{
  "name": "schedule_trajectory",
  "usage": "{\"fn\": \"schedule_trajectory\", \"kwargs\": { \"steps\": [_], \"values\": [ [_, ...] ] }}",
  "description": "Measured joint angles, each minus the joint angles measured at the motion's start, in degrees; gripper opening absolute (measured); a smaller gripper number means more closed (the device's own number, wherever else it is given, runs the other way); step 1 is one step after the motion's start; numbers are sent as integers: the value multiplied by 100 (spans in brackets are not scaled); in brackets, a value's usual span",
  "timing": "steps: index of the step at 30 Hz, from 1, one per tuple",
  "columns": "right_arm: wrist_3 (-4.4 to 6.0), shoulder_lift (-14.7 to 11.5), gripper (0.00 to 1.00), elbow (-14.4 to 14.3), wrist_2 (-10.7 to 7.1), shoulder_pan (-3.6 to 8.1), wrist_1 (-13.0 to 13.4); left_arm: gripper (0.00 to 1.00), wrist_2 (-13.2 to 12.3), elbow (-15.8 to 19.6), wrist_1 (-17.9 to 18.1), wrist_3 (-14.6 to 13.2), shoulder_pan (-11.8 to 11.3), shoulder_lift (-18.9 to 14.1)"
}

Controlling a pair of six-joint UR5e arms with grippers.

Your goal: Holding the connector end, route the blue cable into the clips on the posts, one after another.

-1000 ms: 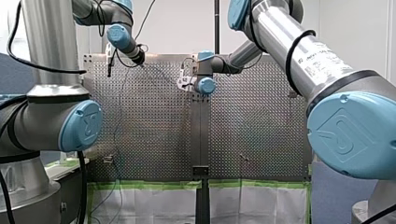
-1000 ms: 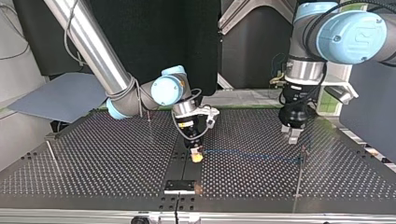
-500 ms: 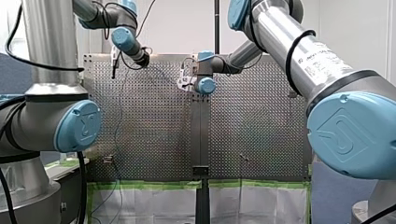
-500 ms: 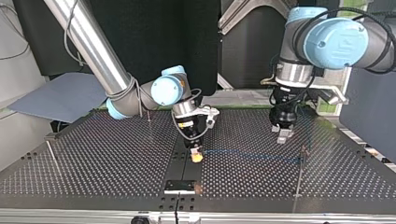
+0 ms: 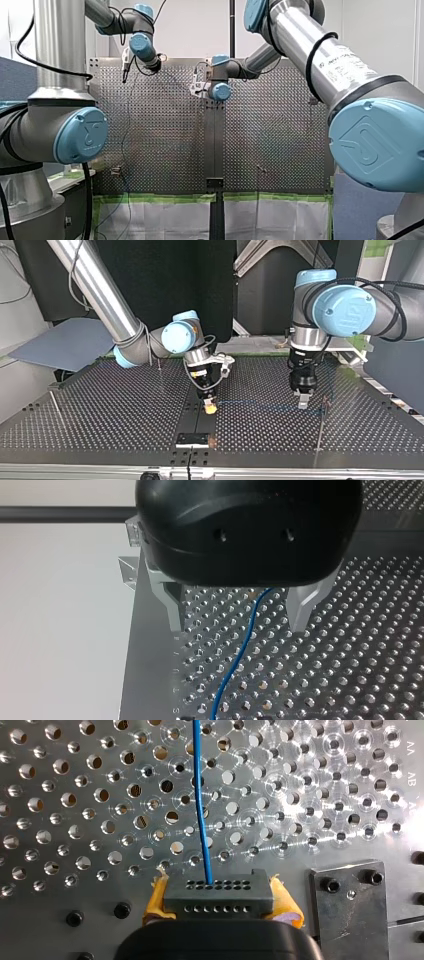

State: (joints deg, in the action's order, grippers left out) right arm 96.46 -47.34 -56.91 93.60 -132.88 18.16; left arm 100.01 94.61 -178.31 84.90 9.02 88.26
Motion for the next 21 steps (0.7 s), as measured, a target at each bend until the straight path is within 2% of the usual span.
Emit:
{"fn": "schedule_trajectory", "kwargs": {
  "steps": [8, 15, 21],
  "values": [
    [-9, 0, 0, 0, -2, 0, -11, 100, 153, -10, 28, -159, 23, 242],
    [-5, 0, 0, 0, -1, 3, -4, 100, 341, -10, 316, -251, 66, 381],
    [5, 0, 0, 0, 0, 1, 3, 100, 348, -11, 533, -270, 122, 386]
  ]
}}
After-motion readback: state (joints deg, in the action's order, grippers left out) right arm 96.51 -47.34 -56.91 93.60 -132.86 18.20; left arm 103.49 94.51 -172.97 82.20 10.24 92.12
